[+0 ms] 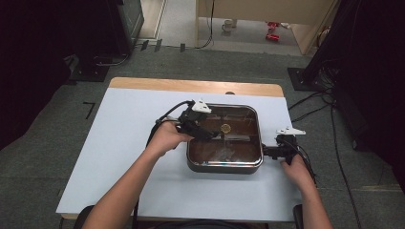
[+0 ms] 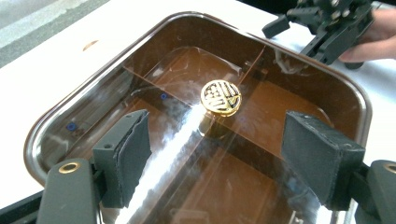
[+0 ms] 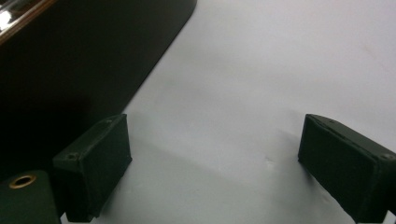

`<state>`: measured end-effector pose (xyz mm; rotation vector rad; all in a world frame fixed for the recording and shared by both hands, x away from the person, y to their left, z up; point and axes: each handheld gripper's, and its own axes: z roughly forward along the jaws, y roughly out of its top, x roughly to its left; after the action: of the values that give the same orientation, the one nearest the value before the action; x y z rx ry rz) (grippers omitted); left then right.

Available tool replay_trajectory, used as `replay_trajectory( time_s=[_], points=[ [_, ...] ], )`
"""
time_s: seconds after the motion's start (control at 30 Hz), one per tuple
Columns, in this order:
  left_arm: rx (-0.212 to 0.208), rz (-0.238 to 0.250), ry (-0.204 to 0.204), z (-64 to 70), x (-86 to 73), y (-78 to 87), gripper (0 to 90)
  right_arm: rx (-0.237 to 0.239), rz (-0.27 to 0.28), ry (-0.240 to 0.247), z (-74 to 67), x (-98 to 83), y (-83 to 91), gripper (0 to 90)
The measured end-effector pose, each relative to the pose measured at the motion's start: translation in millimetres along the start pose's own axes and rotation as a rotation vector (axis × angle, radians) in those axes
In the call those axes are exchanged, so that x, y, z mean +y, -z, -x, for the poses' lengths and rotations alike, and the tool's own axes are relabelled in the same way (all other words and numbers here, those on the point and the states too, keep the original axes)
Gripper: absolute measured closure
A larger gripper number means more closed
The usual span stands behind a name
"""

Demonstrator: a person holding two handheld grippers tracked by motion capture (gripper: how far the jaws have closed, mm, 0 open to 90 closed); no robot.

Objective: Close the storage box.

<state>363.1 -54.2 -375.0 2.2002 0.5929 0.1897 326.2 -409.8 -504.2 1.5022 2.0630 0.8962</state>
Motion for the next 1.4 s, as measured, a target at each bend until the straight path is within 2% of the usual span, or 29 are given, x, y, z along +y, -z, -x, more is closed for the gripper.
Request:
replay_trajectory(
  time_s=[0.1, 0.17, 0.27, 0.3, 0.33, 0.43, 0.47, 0.5, 0.57, 0.6, 0.7, 0.73, 0.83, 0.87, 1.03, 1.07, 1.4],
  points=[
    [0.026, 0.010, 0.014, -3.1, -8.6, 14.2, 23.8, -0.001, 0.001, -0.001, 0.0, 0.0, -0.1, 8.8],
    [0.032, 0.015, 0.022, -4.1, -11.7, 17.7, 23.8, -0.001, 0.001, -0.001, 0.0, 0.0, -0.1, 8.8],
    [0.071, 0.018, 0.039, -7.6, -24.6, 30.7, 23.6, -0.002, 0.000, 0.000, -0.1, 0.0, 0.0, 8.8],
    [0.071, 0.018, 0.039, -7.6, -24.6, 30.7, 23.2, -0.002, 0.000, 0.000, -0.1, 0.0, 0.0, 8.8],
    [0.073, 0.028, 0.052, -9.0, -32.0, 36.1, 22.7, -0.001, 0.000, -0.001, -0.1, 0.1, 0.0, 8.8],
    [0.078, 0.042, 0.069, -10.9, -40.2, 40.6, 22.2, -0.001, 0.000, 0.000, -0.1, 0.0, 0.0, 8.8],
    [0.095, 0.041, 0.081, -12.8, -49.0, 44.2, 22.1, -0.001, 0.000, 0.000, 0.0, 0.0, 0.0, 8.8],
    [0.095, 0.041, 0.081, -12.8, -49.0, 44.2, 22.1, -0.001, 0.000, 0.000, 0.0, 0.0, 0.0, 8.8],
    [0.118, 0.040, 0.090, -15.2, -58.7, 48.3, 22.0, -0.001, 0.000, -0.001, -0.1, 0.1, 0.0, 8.8],
    [0.133, 0.047, 0.111, -16.7, -65.9, 51.8, 21.8, -0.001, 0.000, -0.001, -0.1, 0.1, 0.0, 8.8],
    [0.146, 0.056, 0.132, -18.8, -74.2, 55.3, 21.7, -0.001, 0.000, -0.001, 0.0, 0.1, 0.0, 8.8],
    [0.160, 0.060, 0.145, -20.1, -82.5, 57.8, 21.4, -0.001, 0.000, -0.001, 0.0, 0.1, 0.0, 8.8],
    [0.178, 0.060, 0.160, -21.1, -90.4, 59.7, 21.4, -0.001, 0.000, -0.001, 0.0, 0.1, -0.1, 8.8],
    [0.191, 0.068, 0.179, -21.7, -98.2, 60.6, 21.4, -0.001, 0.000, -0.002, 0.0, 0.1, -0.1, 8.8],
    [0.220, 0.053, 0.191, -21.5, -113.5, 59.5, 21.4, -0.001, 0.001, -0.001, 0.0, 0.1, -0.1, 8.8],
    [0.241, 0.053, 0.198, -21.3, -120.5, 59.4, 21.4, -0.001, 0.001, -0.001, 0.1, 0.1, -0.1, 8.8],
    [0.278, 0.049, 0.229, -22.0, -149.7, 59.8, 21.4, -0.001, -0.001, -0.001, 0.0, 0.1, 0.0, 8.8]
  ],
)
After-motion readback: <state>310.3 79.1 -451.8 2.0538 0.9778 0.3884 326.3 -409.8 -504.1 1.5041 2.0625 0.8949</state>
